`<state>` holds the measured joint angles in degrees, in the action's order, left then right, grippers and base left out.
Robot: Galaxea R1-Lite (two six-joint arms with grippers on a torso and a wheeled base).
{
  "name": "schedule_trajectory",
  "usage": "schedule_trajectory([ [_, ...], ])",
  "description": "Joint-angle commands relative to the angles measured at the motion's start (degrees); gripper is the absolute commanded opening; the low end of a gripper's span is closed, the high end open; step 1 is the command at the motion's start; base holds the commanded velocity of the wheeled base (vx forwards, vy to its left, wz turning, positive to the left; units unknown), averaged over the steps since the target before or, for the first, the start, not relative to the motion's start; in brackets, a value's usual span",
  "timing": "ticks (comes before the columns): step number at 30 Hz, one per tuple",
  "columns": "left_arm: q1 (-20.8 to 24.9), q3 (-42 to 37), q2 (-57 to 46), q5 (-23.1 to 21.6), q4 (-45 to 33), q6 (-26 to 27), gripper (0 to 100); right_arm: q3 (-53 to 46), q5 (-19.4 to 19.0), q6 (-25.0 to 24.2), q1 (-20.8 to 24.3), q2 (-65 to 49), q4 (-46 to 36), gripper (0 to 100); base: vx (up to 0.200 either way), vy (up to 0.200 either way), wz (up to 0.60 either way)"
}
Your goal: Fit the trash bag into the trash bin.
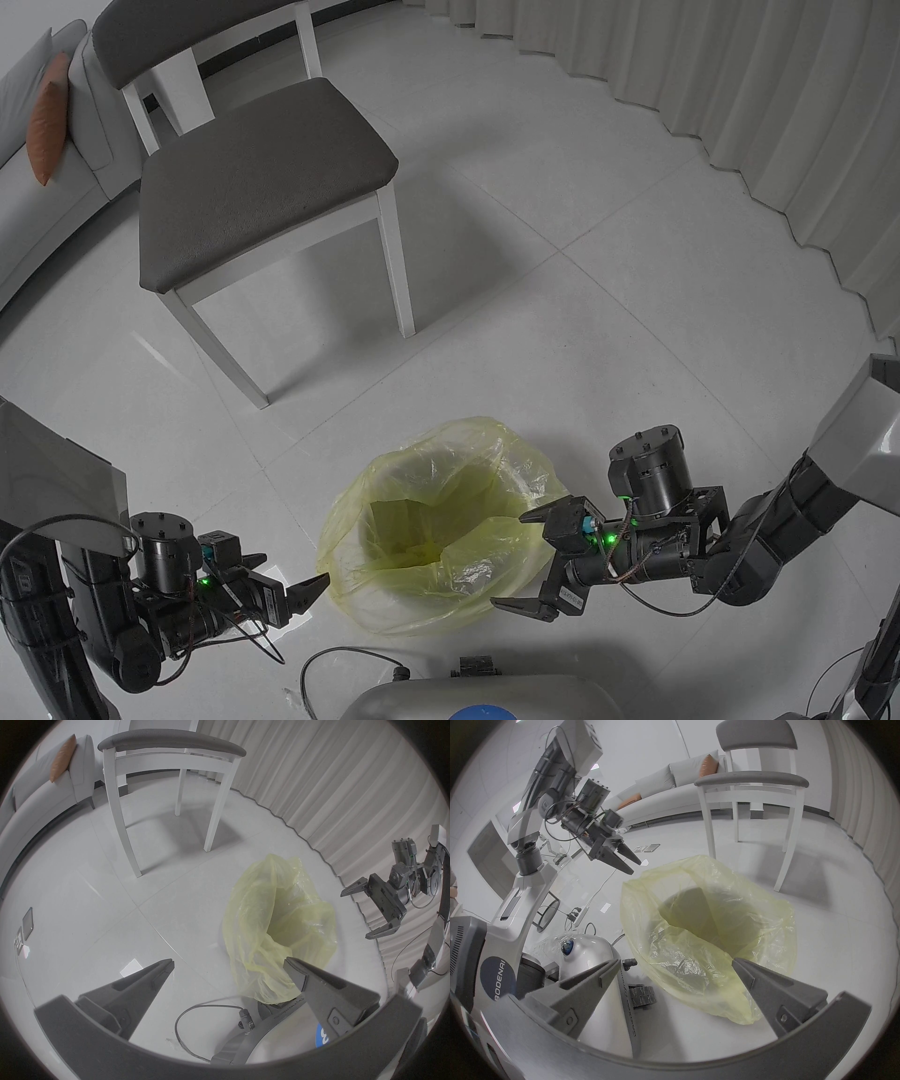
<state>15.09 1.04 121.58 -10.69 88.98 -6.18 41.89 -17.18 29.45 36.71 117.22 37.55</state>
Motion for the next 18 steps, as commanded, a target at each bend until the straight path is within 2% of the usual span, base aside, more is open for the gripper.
schedule_trajectory([
  [1, -0.1, -1.0, -1.9, 0.1, 0.9, 0.0, 100, 0.2, -0.1, 0.1, 0.1, 0.7, 0.2, 100, 0.0, 0.0, 0.0],
  [5, -0.6, -1.0, -6.7, 0.3, 0.4, 0.1, 100, 0.7, -0.1, 0.1, 0.2, 1.9, 0.2, 100, 0.0, 0.0, 0.0],
  [8, -5.6, -1.0, -12.9, -0.5, -0.5, 1.3, 100, 0.9, -0.1, 0.1, 0.2, 2.6, 0.2, 100, 0.0, 0.0, 0.0],
  [9, -5.6, -1.0, -12.9, -0.5, -0.5, 1.3, 100, 0.9, -0.1, 0.1, 0.2, 2.6, 0.2, 100, 0.0, 0.0, 0.0],
  [10, -9.0, -1.0, -16.4, -3.0, -2.6, 3.0, 100, 1.2, -0.1, 0.0, 0.2, 2.7, 0.2, 100, 0.0, 0.0, 0.0],
  [14, -14.7, -1.0, -21.0, -10.5, -7.2, 3.8, 100, 2.8, -0.1, 0.0, 0.2, 3.4, 0.1, 100, 0.0, 0.0, 0.0],
  [18, -16.2, -1.0, -21.7, -11.7, -7.2, 3.8, 100, 3.3, -0.1, 0.0, 0.5, 3.5, 0.0, 100, 0.0, 0.0, 0.0],
])
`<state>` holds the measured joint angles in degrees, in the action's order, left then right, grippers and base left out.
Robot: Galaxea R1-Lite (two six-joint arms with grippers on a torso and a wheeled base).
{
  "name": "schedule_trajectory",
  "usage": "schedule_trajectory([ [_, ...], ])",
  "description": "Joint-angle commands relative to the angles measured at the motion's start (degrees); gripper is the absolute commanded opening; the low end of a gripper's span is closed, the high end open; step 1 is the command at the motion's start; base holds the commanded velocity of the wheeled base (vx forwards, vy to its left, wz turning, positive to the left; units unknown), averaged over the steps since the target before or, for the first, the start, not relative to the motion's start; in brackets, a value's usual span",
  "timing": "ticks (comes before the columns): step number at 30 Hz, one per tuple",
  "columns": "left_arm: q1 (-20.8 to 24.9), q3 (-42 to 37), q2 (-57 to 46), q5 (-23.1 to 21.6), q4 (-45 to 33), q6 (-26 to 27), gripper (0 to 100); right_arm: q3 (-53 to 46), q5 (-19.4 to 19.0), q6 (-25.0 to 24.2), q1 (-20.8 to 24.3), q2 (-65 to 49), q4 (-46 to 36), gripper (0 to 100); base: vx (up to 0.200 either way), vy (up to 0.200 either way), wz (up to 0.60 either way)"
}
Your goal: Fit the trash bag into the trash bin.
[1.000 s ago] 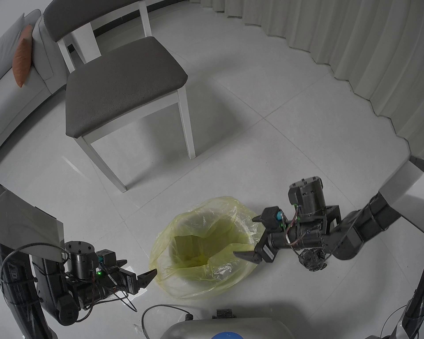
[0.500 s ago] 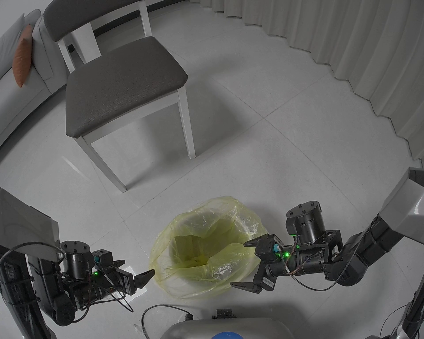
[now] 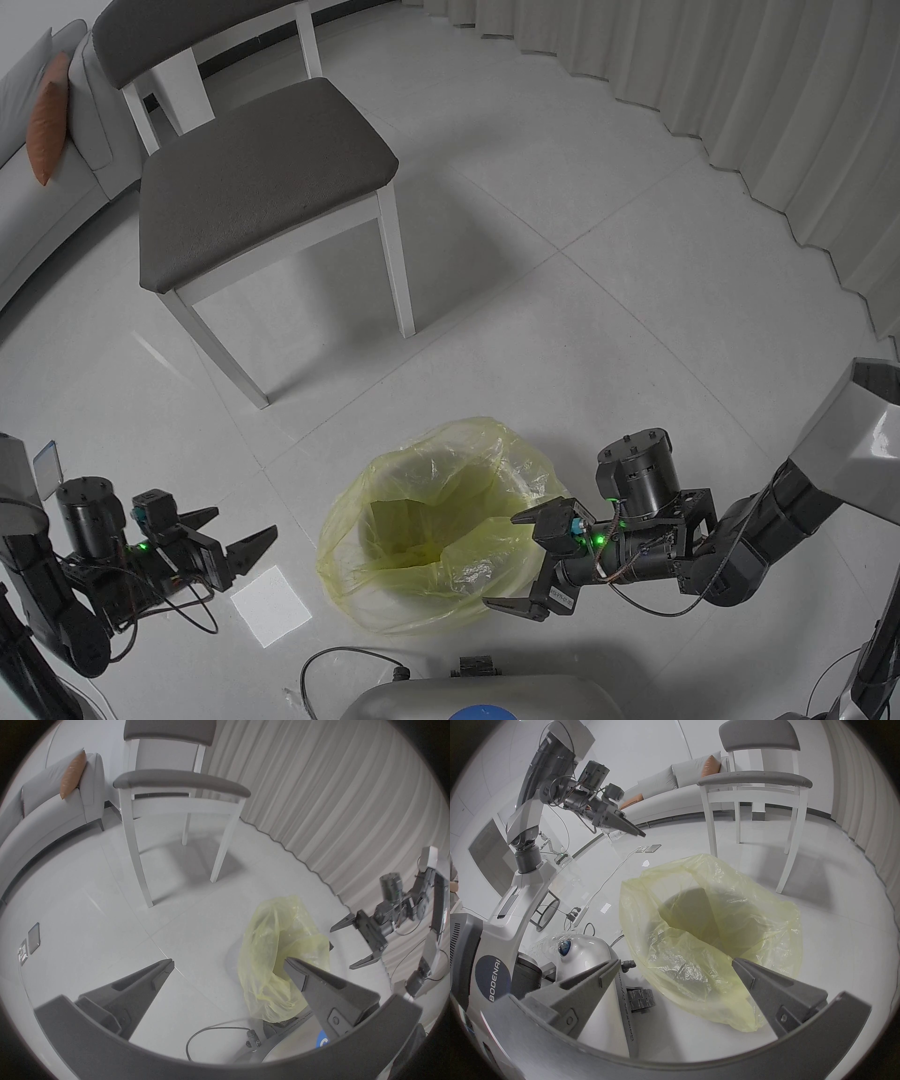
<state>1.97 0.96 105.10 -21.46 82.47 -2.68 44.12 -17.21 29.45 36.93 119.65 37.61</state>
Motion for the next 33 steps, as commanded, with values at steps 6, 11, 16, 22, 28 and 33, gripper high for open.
schedule_trajectory([
  [6, -2.6, -1.0, -3.7, -1.0, -0.9, 0.3, 100, 0.7, 0.0, 0.0, 0.4, 1.5, 0.0, 100, 0.0, 0.0, 0.0],
  [11, -1.7, -1.0, -2.6, -0.9, -0.4, 0.3, 100, 0.7, 0.0, 0.0, 0.5, 1.5, 0.0, 100, 0.0, 0.0, 0.0],
  [16, -1.4, -1.0, -2.9, -0.9, -1.1, 0.3, 100, 0.3, 0.0, 0.1, 0.5, 1.9, 0.0, 100, 0.0, 0.0, 0.0],
  [22, 0.0, -1.0, -2.2, -0.9, -1.1, 0.3, 100, 0.0, 0.0, 0.3, 1.0, 3.4, 0.2, 100, 0.0, 0.0, 0.0],
  [28, 0.9, -1.0, -0.7, -0.7, -0.9, 0.3, 100, 1.4, 0.0, 0.3, 1.0, 4.9, 0.3, 100, 0.0, 0.0, 0.0],
  [33, 0.9, -1.0, -0.9, -0.5, -1.0, 0.3, 100, 2.3, 0.0, 1.4, 1.1, 6.5, 0.4, 100, 0.0, 0.0, 0.0],
])
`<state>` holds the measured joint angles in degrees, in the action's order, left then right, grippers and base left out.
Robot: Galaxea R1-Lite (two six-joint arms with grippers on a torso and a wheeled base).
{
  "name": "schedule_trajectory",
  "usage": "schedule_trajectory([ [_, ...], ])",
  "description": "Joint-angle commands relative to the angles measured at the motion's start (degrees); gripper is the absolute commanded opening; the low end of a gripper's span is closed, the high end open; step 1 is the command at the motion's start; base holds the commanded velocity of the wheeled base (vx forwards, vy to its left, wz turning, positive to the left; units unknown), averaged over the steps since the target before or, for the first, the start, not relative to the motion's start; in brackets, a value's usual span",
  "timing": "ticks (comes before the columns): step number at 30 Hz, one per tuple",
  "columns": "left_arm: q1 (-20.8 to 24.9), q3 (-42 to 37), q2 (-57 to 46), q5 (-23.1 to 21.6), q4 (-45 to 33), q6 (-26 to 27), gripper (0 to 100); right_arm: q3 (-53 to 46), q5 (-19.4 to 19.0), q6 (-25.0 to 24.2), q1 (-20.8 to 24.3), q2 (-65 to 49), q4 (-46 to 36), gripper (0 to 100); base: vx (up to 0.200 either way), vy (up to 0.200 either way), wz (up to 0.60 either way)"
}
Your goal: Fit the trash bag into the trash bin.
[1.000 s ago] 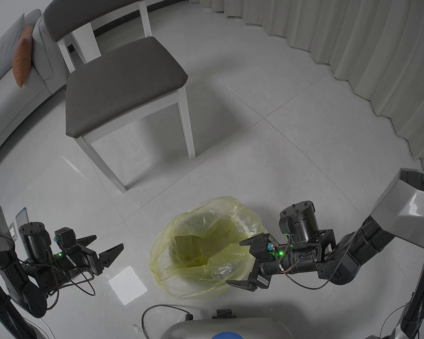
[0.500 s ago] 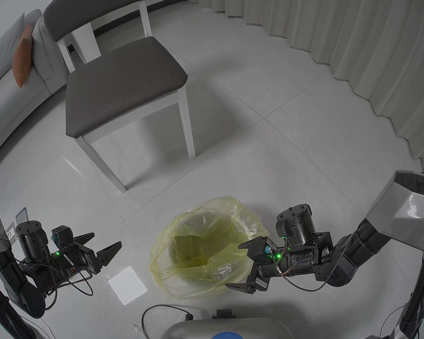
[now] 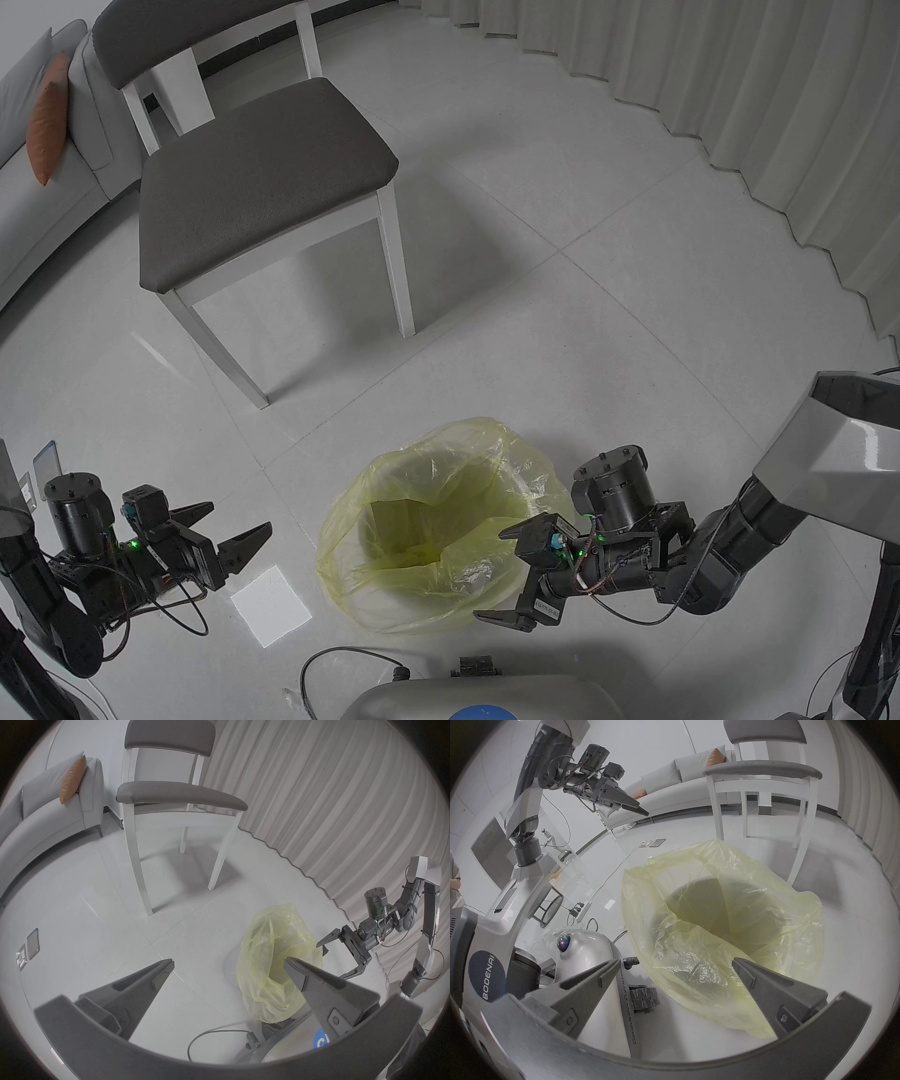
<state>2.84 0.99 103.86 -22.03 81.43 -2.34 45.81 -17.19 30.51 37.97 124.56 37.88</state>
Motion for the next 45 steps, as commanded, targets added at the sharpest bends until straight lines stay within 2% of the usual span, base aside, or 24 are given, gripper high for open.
schedule_trajectory([
  [1, 0.1, -1.0, 0.3, 0.1, 0.0, 0.0, 100, 0.9, 0.0, 1.0, 0.1, 2.0, 0.3, 100, 0.0, 0.0, 0.0],
  [4, 0.1, -1.0, 0.2, 0.1, -0.1, -0.2, 100, 1.6, 0.0, 1.6, 0.1, 3.3, 0.9, 100, 0.0, 0.0, 0.0],
  [5, 0.1, -1.0, 0.1, 0.1, -0.1, -0.3, 100, 1.7, 0.0, 1.5, 0.1, 3.5, 1.3, 0, 0.0, 0.0, 0.0],
  [17, 0.1, -1.0, 0.6, 0.1, -0.3, -0.5, 100, 0.0, 0.0, 1.7, 0.4, 3.5, 1.7, 0, 0.0, 0.0, 0.0],
  [23, 0.2, -1.0, -0.5, 0.1, -1.1, -0.4, 100, -3.8, -0.6, 1.8, 2.6, 2.6, 2.1, 0, 0.0, 0.0, 0.0],
  [28, 2.2, -1.0, -0.9, 0.4, -3.0, -0.6, 100, -7.1, -1.5, 1.7, 4.5, 2.5, 3.2, 0, 0.0, 0.0, 0.0],
  [32, 3.8, -1.0, -0.7, 1.5, -3.2, -0.7, 100, -7.1, -1.7, 1.7, 3.9, 1.7, 4.5, 0, 0.0, 0.0, 0.0],
  [39, 3.5, -1.0, -0.9, 1.6, -3.3, -1.3, 100, -6.6, -1.5, 3.2, 2.5, -3.1, 5.0, 0, 0.0, 0.0, 0.0],
  [40, 3.5, -1.0, -0.9, 1.6, -3.4, -1.4, 100, -6.3, -1.5, 3.6, 2.3, -3.3, 5.0, 100, 0.0, 0.0, 0.0],
  [44, 3.4, -1.0, -1.1, 1.6, -3.3, -2.0, 100, -4.9, -1.3, 4.5, 1.2, -3.0, 4.9, 100, 0.0, 0.0, 0.0],
  [45, 3.4, -1.0, -1.6, 1.6, -3.4, -2.1, 100, -3.4, -1.2, 5.8, -0.2, -2.4, 4.6, 100, 0.0, 0.0, 0.0],
])
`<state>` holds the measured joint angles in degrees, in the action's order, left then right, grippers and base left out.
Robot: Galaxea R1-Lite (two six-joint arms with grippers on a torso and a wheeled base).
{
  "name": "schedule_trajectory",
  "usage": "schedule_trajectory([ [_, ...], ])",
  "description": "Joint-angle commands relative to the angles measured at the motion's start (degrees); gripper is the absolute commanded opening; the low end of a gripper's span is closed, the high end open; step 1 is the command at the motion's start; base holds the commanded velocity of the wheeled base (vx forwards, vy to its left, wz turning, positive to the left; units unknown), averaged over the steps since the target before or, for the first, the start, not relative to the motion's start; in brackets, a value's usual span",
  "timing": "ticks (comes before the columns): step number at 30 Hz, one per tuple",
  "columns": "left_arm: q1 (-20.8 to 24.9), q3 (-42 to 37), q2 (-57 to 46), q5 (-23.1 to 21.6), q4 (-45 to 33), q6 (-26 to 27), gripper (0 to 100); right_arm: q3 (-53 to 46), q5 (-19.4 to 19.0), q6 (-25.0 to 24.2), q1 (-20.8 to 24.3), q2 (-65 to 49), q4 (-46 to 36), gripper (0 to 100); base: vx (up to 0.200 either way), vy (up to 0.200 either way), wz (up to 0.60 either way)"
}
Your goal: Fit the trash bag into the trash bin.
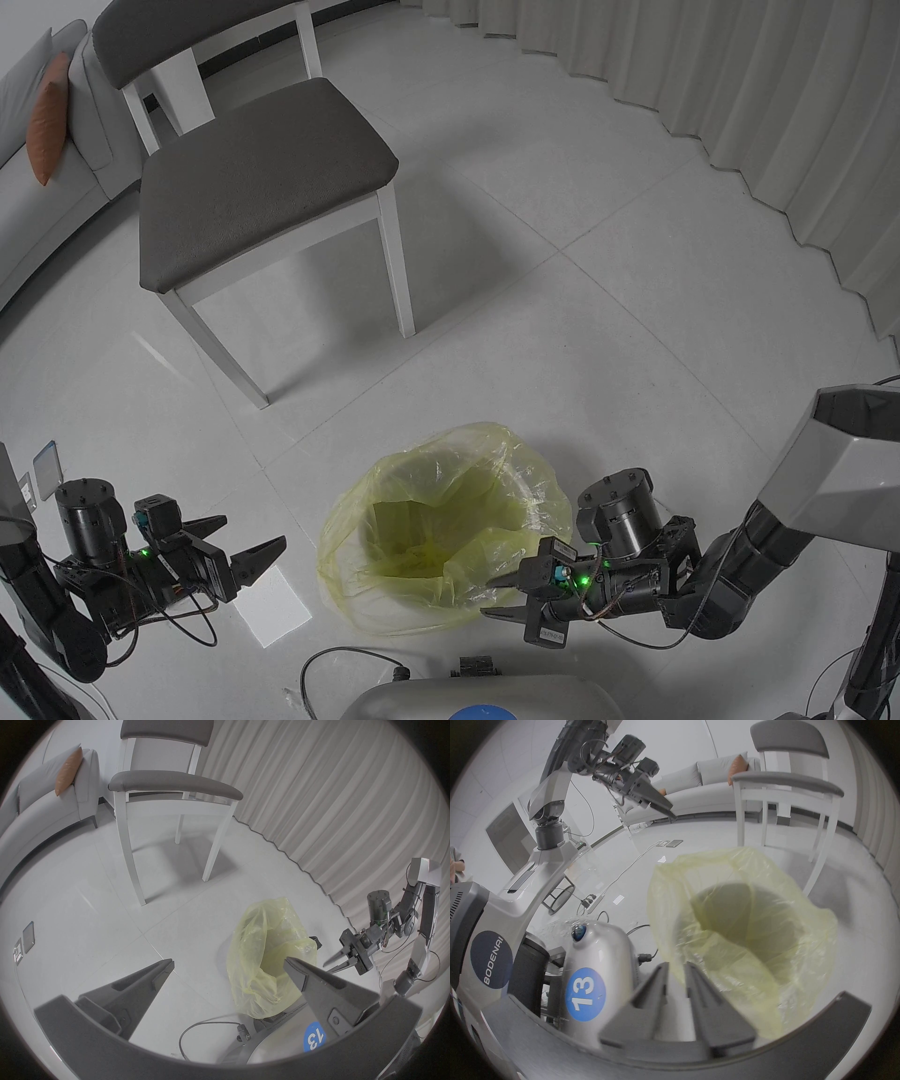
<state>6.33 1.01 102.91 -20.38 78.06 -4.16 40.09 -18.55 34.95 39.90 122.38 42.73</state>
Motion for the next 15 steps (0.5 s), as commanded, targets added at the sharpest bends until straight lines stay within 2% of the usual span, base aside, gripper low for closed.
schedule_trajectory([
  [1, -0.2, -1.0, -1.0, 0.1, -0.1, -0.2, 100, 3.1, 0.1, 2.3, -3.1, 0.7, -0.4, 100, 0.0, 0.0, 0.0],
  [8, -1.7, -1.0, -3.9, -0.1, -4.1, -0.2, 100, 4.7, 0.1, 3.6, -5.8, 5.0, -0.3, 100, 0.0, 0.0, 0.0],
  [15, -2.5, -1.0, -5.1, -0.2, -5.5, -0.3, 100, 7.4, -0.2, 3.8, -6.1, 7.3, -0.5, 100, 0.0, 0.0, 0.0],
])
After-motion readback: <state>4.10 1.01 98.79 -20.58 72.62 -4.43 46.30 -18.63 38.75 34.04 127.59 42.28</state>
